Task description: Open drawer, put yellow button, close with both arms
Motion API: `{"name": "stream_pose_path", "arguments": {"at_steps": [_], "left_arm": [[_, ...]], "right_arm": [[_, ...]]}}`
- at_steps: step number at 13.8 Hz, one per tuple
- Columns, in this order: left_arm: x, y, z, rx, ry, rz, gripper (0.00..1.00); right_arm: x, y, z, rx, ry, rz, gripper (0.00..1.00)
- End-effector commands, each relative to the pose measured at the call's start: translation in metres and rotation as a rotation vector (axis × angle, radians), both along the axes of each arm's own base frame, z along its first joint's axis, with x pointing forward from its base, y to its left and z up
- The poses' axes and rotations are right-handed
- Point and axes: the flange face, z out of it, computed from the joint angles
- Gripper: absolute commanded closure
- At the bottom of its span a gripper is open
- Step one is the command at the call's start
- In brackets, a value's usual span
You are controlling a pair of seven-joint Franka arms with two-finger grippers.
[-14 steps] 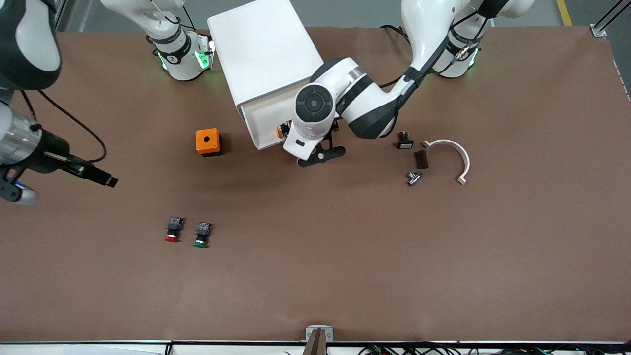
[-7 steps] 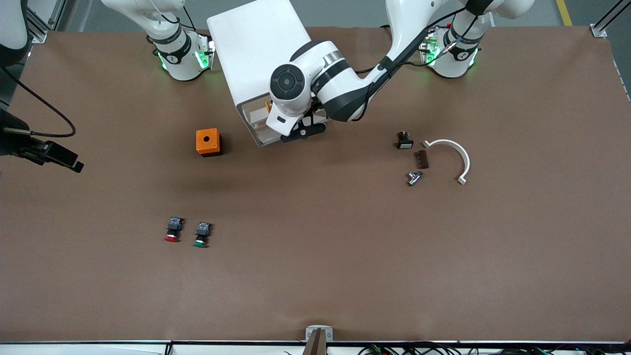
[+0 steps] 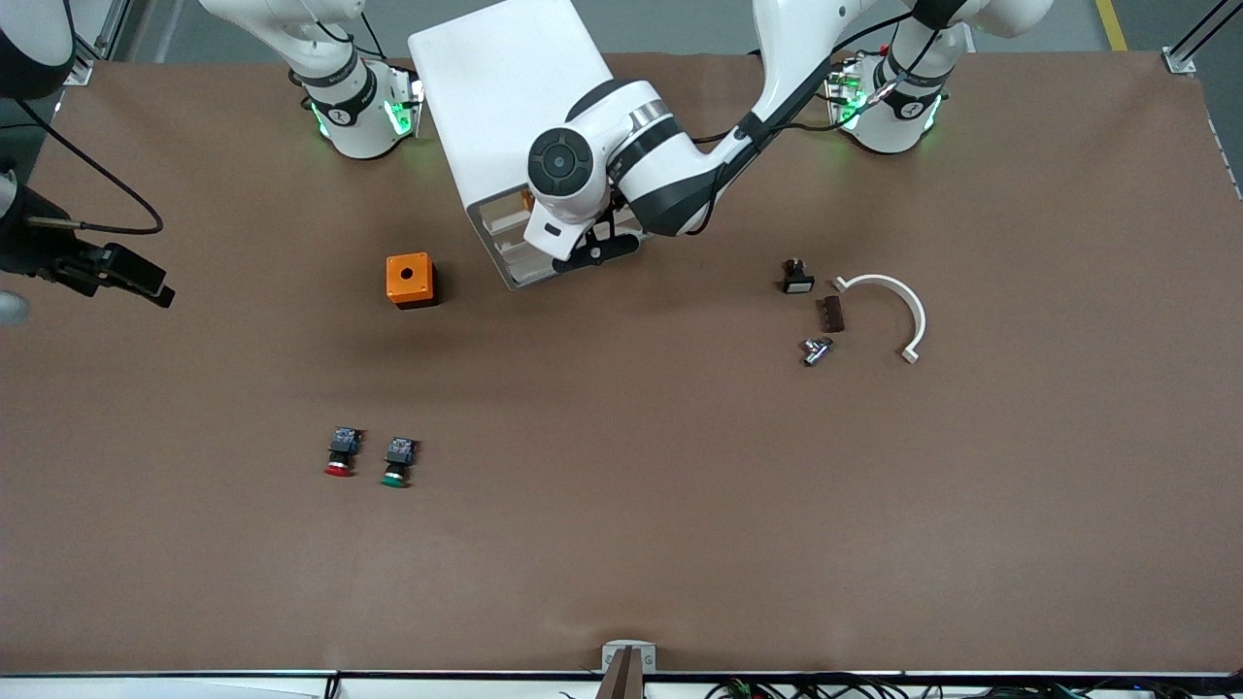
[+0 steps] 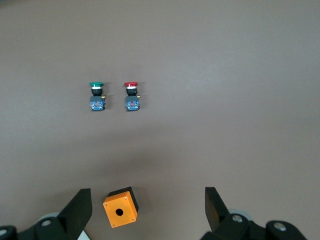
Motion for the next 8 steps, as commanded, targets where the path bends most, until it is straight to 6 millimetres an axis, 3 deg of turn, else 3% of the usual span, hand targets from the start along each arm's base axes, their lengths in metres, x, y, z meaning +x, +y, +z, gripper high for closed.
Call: {"name": "stream_pose_path", "arguments": {"at_steps": [1, 4, 6, 8], "left_arm": [[0.036, 0.028, 0.015, 0.018, -0.026, 0.097, 0.01], [0.110, 0.091, 0.036, 0.060, -0.152, 0.175, 0.01], [0.148, 0.133, 0.052, 0.121, -0.270, 0.197, 0.01], [0.192, 0.192, 0.070, 0.160, -0.343, 0.238, 0.01]], "right_arm": [[-0.017, -0.002, 0.003, -0.016, -0.022, 0.028, 0.00], [-0.019, -0.019, 0.016, -0.002, -0.007, 0.054, 0.00], [-0.018, -0.017, 0.015, -0.015, -0.005, 0.058, 0.00], [-0.019, -0.017, 0.014, -0.013, 0.001, 0.058, 0.00]]}}
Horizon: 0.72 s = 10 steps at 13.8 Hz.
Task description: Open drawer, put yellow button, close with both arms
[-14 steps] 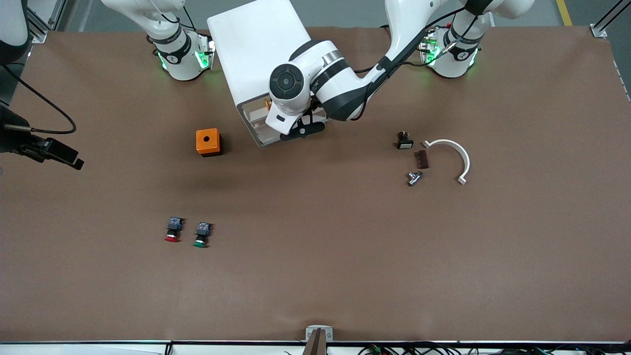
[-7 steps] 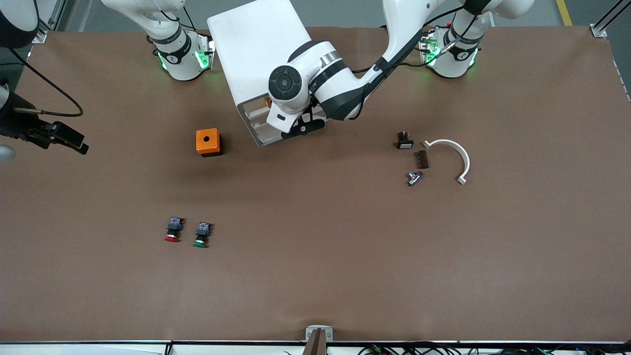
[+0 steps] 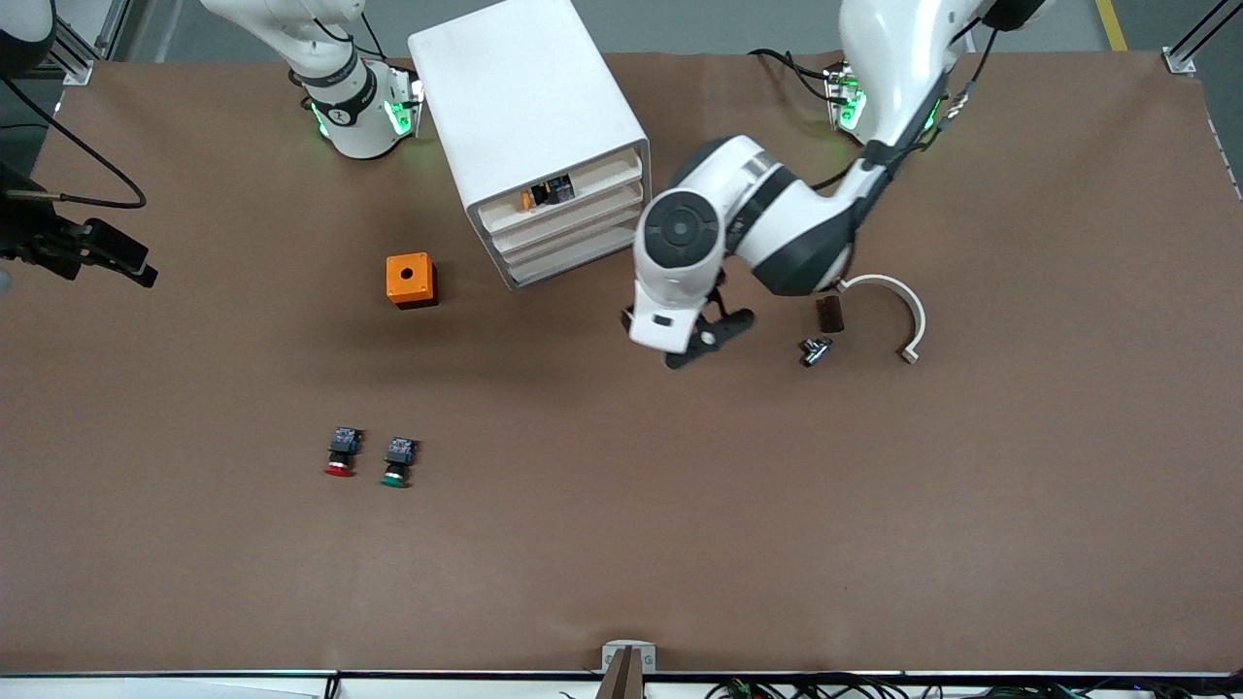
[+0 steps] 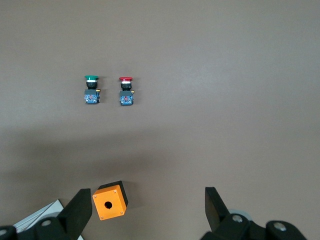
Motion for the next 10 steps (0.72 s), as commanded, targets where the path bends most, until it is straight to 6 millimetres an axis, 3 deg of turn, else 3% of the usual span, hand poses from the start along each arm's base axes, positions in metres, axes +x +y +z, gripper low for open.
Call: {"name": "stream_pose_path", "arguments": {"at_steps": [1, 3, 5, 8, 10], "left_arm": [[0.035, 0.061, 0.025, 0.037, -0.058, 0.009, 0.01], [0.056, 0.105, 0.056, 0.018, -0.096, -0.028, 0.01], [0.082, 0.165, 0.078, 0.002, -0.117, -0.068, 0.01], [0.097, 0.233, 0.120, -0.001, -0.170, -0.128, 0.01], [0.094, 0.263, 0.148, 0.001, -0.186, -0.191, 0.01]], "right_arm": [[-0.005, 0.001, 0.006, -0.009, 0.001, 0.015, 0.00], [-0.004, 0.007, 0.009, -0.014, -0.016, 0.026, 0.00], [-0.003, 0.007, 0.011, -0.014, -0.022, 0.029, 0.00], [-0.004, 0.008, 0.011, -0.012, -0.014, 0.028, 0.00], [-0.004, 0.009, 0.010, -0.012, -0.011, 0.028, 0.00]]}}
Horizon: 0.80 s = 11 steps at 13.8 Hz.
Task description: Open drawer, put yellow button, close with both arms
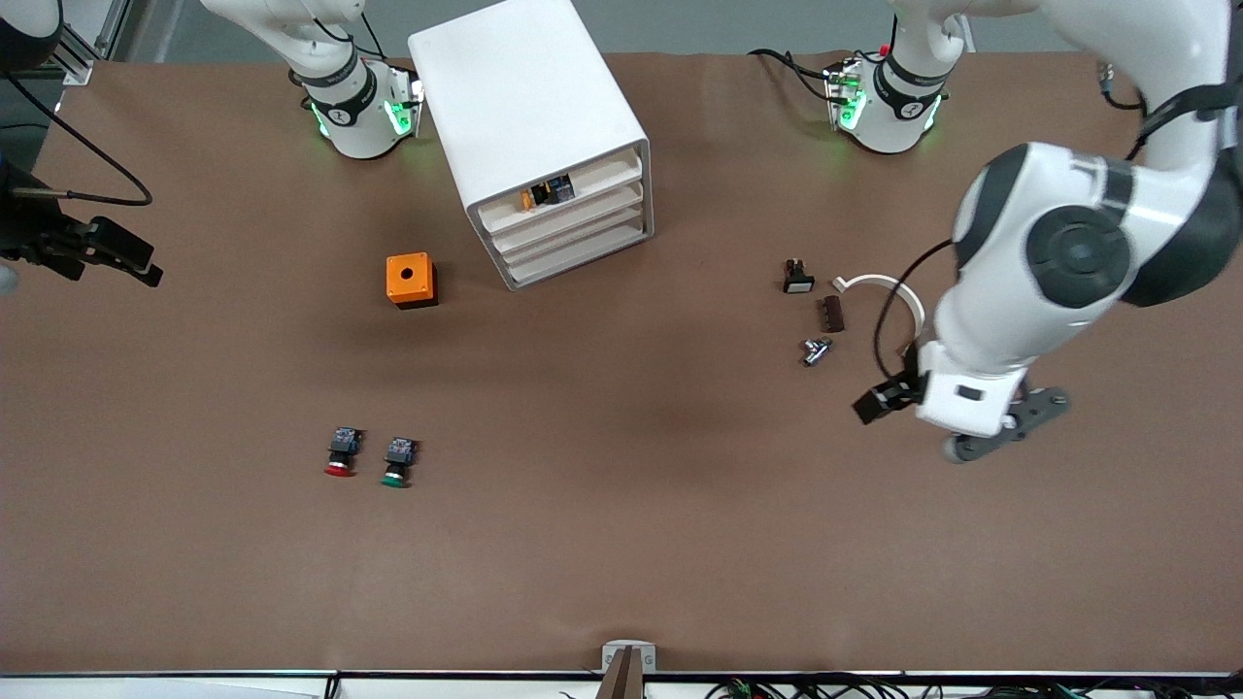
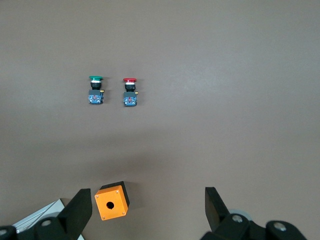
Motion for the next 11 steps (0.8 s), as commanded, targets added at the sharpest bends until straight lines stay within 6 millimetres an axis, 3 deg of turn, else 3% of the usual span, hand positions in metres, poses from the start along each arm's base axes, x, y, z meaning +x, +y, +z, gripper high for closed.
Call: {"name": "stream_pose_path", "arguments": {"at_steps": [1, 4, 5, 11], "left_arm": [[-0.013, 0.029, 0.034, 0.032, -0.005, -0.099, 0.01], [-0.023, 0.040, 0.063, 0.042, -0.025, -0.185, 0.01], [-0.035, 0.042, 0.080, 0.055, -0.020, -0.203, 0.01], [-0.076, 0.087, 0.128, 0.019, 0.032, -0.280, 0.01]], "right_arm": [[-0.005, 0.000, 0.006, -0.010, -0.003, 0.011, 0.00], [-0.005, 0.000, 0.006, -0.010, -0.001, 0.011, 0.00], [-0.005, 0.000, 0.006, -0.010, 0.001, 0.011, 0.00], [-0.006, 0.000, 0.006, -0.010, 0.000, 0.019, 0.00]]}}
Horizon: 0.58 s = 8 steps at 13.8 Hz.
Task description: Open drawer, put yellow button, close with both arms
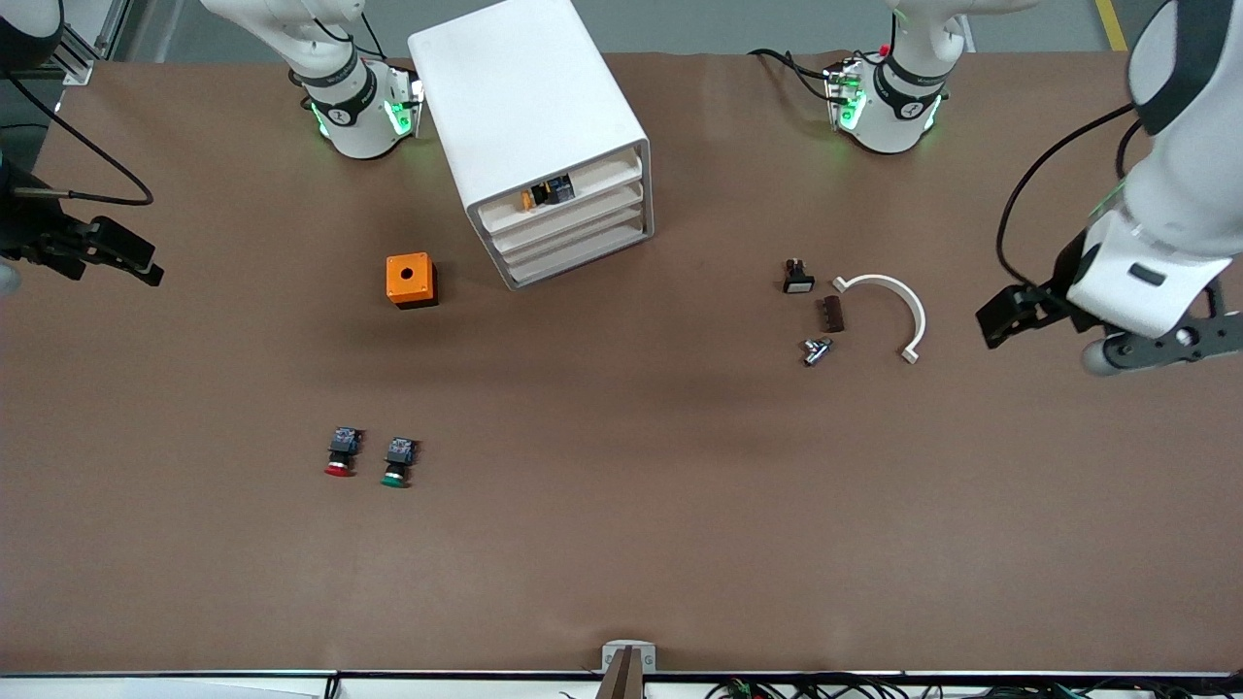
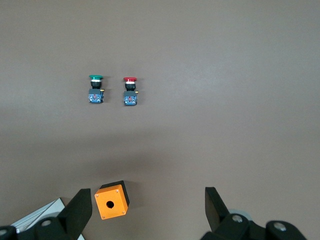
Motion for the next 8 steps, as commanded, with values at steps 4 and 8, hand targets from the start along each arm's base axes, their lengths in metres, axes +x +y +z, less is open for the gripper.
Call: {"name": "stream_pose_path", "arguments": {"at_steps": [4, 8], "left_arm": [[-0.057, 0.041, 0.025, -0.043, 0.026, -0.039, 0.01], [-0.072, 0.046, 0.026, -0.038, 0.043, -0.055, 0.01]], "right_arm": [[-0.005, -0.001, 0.006, -0.010, -0.004, 0.015, 0.00], [-0.005, -0.001, 0.006, -0.010, -0.004, 0.015, 0.00]]}}
